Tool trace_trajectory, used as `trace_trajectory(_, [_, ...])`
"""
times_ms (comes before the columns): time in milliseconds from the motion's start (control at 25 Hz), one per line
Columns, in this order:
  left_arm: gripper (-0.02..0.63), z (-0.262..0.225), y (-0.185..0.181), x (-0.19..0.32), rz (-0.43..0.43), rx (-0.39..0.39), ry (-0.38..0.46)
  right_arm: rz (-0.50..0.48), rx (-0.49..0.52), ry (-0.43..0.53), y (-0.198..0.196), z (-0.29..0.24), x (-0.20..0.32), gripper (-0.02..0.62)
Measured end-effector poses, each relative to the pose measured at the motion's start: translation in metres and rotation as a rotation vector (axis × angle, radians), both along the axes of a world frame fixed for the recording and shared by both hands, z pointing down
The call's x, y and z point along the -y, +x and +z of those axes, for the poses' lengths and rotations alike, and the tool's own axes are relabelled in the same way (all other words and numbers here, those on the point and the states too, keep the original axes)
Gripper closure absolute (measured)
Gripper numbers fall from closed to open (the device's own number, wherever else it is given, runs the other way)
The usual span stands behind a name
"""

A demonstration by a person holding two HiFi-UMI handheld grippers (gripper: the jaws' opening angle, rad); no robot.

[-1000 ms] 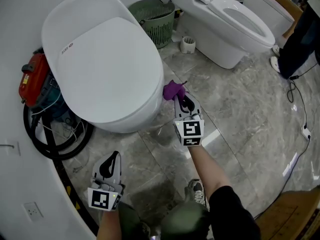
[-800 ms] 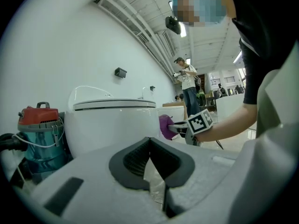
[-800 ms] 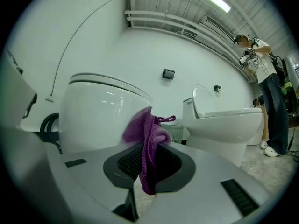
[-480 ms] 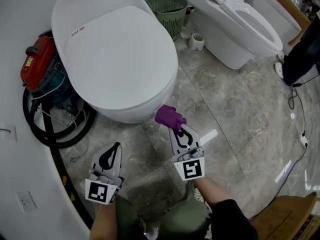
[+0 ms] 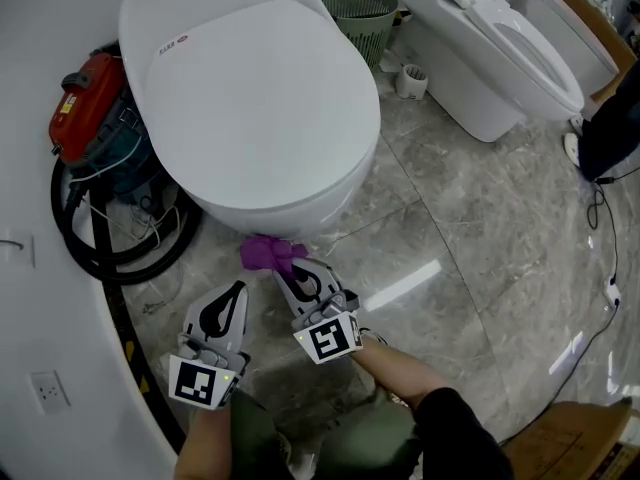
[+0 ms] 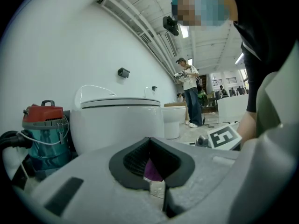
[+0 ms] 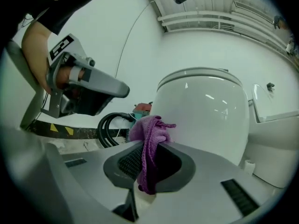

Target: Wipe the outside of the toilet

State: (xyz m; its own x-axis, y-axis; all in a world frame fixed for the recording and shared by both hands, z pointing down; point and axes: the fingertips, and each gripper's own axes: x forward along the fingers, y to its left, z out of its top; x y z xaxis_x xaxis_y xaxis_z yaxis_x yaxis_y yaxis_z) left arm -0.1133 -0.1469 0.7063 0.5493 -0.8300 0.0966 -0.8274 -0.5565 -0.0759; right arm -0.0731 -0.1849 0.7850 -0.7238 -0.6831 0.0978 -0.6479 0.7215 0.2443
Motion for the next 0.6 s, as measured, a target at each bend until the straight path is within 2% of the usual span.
trace_trajectory(80, [0.6, 0.004, -0.001, -0.001, 0.0, 0.011, -0.019, 0.027, 0.006, 0.001, 0.006, 0.002, 0.01, 0.546])
trace_trajectory(200, [0.6, 0.01, 0.0, -0.002, 0.01, 0.028, -0.05, 0.094, 0.071, 0.02, 0.033, -0.006, 0.021, 0.546])
trace_trajectory(400, [0.6, 0.013, 0.01, 0.001, 0.031, 0.018, -0.056, 0.297, 0.121, -0.056, 0.103, 0.0, 0.043, 0.546])
trace_trajectory(600, [0.6, 0.018, 0.023, 0.001, 0.066, 0.032, -0.067, 0.465, 0.111, -0.049, 0.167, 0.003, 0.087, 0.546])
